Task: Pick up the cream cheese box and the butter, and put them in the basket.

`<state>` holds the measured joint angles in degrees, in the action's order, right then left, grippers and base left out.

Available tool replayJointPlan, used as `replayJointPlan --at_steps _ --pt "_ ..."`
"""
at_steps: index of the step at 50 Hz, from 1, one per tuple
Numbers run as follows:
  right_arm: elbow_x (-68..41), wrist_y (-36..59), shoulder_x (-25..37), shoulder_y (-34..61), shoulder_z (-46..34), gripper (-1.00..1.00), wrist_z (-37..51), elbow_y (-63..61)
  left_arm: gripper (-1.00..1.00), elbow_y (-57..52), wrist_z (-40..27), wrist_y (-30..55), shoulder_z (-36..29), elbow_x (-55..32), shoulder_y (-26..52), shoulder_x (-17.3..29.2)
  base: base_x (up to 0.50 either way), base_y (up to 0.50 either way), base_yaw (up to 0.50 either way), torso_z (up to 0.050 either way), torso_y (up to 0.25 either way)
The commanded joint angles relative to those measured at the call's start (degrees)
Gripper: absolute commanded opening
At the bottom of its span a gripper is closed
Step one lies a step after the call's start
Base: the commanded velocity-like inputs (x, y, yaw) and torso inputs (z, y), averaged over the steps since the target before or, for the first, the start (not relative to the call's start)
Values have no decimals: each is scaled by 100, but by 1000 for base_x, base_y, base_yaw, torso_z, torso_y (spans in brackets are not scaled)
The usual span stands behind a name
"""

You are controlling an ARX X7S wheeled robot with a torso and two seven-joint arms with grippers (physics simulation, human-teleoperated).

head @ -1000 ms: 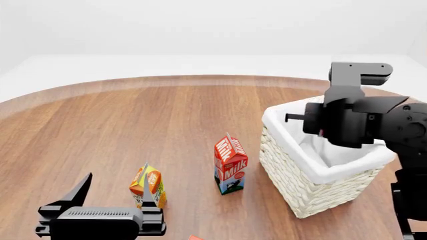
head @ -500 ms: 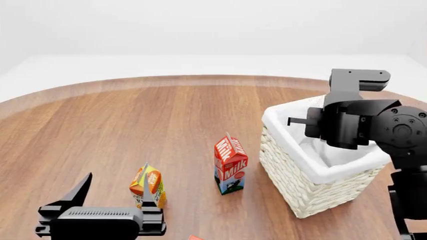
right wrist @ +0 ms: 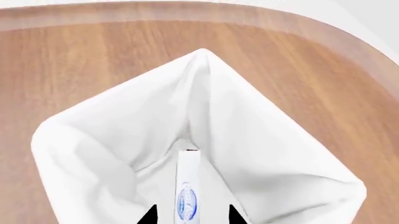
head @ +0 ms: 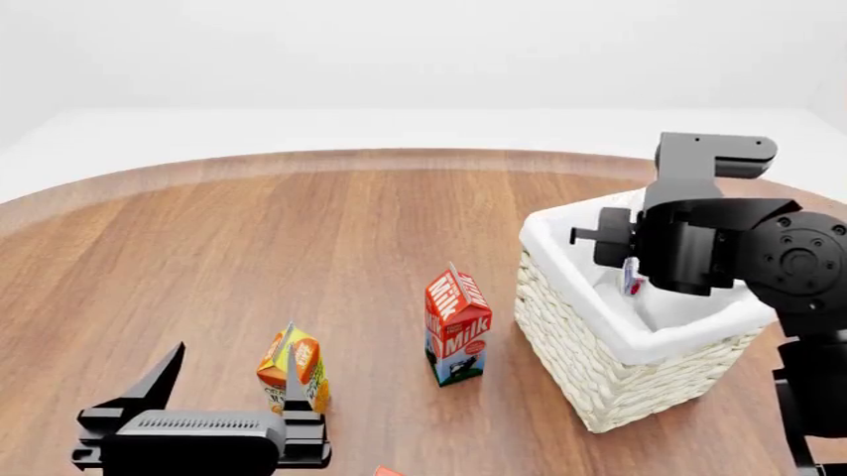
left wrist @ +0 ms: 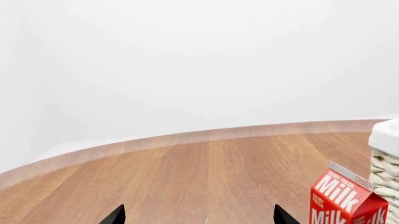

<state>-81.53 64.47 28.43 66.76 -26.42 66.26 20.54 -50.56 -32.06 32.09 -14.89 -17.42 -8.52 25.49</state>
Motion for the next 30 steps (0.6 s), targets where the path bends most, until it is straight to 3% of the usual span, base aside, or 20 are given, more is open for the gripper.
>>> replayJointPlan --at_steps 1,16,30 --pt "29 -93 30 -16 53 100 -219 -82 100 -36 -25 18 -30 -9 9 22 0 0 0 0 0" --pt "-184 -5 69 1 132 100 -125 -318 100 -7 -50 0 -40 -28 24 38 0 0 0 0 0" --pt "-1102 252 438 -192 568 100 592 -1714 100 4 -72 -12 -65 -34 31 60 0 0 0 0 0"
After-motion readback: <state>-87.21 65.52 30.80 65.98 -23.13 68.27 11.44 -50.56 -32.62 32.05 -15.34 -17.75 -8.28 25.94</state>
